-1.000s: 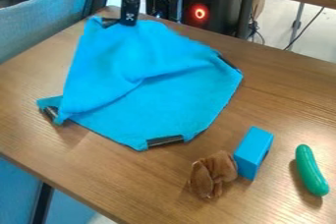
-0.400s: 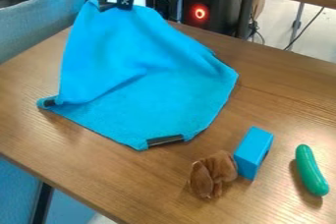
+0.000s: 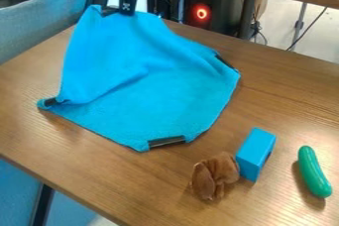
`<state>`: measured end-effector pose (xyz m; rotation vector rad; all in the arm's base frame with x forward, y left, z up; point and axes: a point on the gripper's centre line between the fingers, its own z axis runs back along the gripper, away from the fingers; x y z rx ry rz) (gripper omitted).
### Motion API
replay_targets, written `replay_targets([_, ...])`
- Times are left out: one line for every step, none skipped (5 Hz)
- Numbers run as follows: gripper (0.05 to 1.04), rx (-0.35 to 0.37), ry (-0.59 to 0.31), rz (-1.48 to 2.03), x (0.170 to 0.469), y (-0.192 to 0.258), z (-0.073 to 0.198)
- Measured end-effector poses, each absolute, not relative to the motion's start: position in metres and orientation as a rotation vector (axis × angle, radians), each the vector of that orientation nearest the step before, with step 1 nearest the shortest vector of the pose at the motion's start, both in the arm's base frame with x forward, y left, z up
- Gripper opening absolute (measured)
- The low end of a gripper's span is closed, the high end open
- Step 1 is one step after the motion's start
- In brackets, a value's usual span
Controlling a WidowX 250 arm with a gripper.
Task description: Unfold cloth from bottom right to top left
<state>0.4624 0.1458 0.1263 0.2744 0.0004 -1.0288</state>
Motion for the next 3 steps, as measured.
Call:
replay_targets([0.051,0.285,-0.01,-1.048,0.4668,0.1465,0.136])
replay_targets([0.051,0.283,0.002,-1.071,0.4703,0.1481,0.1324])
replay_targets([0.051,0.312,-0.002,-1.083,0.4726,0.1517,0.1382])
